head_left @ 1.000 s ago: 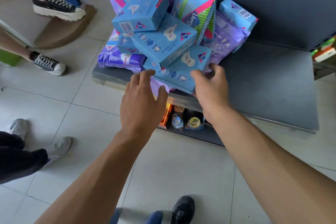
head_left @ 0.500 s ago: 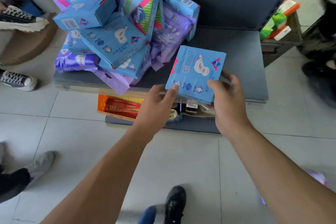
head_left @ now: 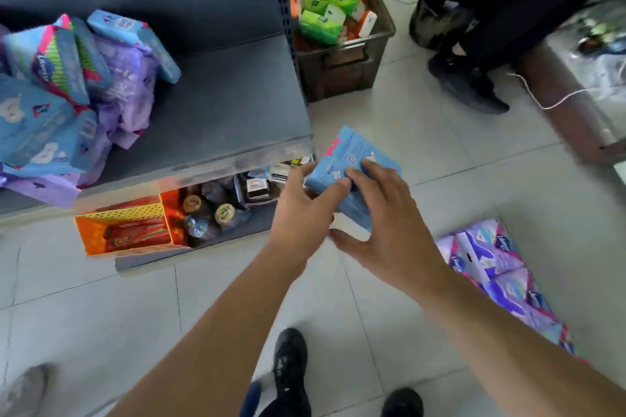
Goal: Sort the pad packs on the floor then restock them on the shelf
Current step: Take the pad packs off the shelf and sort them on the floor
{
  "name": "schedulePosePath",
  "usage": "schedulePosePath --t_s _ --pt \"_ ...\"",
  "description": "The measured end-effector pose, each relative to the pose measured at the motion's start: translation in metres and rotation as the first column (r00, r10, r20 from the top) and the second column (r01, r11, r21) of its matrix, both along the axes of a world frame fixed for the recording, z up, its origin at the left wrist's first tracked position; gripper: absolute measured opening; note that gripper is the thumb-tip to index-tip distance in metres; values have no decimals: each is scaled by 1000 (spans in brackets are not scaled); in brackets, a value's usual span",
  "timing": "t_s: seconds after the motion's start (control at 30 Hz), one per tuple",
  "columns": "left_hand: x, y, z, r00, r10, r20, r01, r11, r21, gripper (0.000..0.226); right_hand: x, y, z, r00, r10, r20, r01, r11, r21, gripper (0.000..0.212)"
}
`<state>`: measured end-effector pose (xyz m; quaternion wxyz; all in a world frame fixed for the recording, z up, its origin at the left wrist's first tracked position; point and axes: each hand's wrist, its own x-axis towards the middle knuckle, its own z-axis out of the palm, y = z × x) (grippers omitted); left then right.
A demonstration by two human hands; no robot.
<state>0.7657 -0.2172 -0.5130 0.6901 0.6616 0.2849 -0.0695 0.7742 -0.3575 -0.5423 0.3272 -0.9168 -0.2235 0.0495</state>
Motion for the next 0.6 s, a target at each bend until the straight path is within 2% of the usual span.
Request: schedulePosePath --t_s 0.07,0.13,0.17,0.23,0.27,0.3,0.37,0.47,0.5,0.53,0.6 --pt "-1 -48 8 991 -132 -9 131 991 -26 34 -6 -47 -1 989 -147 -30 149 986 79 58" --pt "0 -87 7 970 -243 -3 242 964 111 29 -13 -97 8 913 -339 -227 389 892 229 45" --pt "1 -103 4 960 -281 1 273 937 219 31 -16 -123 11 835 -396 -381 512 814 275 39" --pt "2 -137 -1 931 -365 -24 348 862 369 40 -23 -175 20 659 -364 -658 684 653 324 29" --pt "2 -155 -2 898 -437 -48 419 819 392 47 -28 -199 25 608 -305 -733 712 617 334 28" --pt "2 -173 -3 854 -516 -69 502 780 372 50 -33 -223 28 582 -256 -772 718 608 340 29" --pt "3 -212 -2 754 -650 -96 652 722 232 50 -45 -268 31 547 -197 -813 713 619 330 29" --pt "1 -269 -8 643 -750 -155 762 646 39 52 -62 -327 23 495 -195 -847 730 622 283 35" --pt "0 -287 -13 635 -753 -172 765 644 0 52 -67 -344 18 473 -229 -851 770 576 273 38" --pt "-1 -312 -21 633 -754 -178 762 647 -28 51 -75 -365 12 439 -269 -857 829 491 270 37" --pt "-4 -328 -31 730 -663 -168 654 748 -113 52 -84 -375 1 387 -303 -871 898 336 282 27"
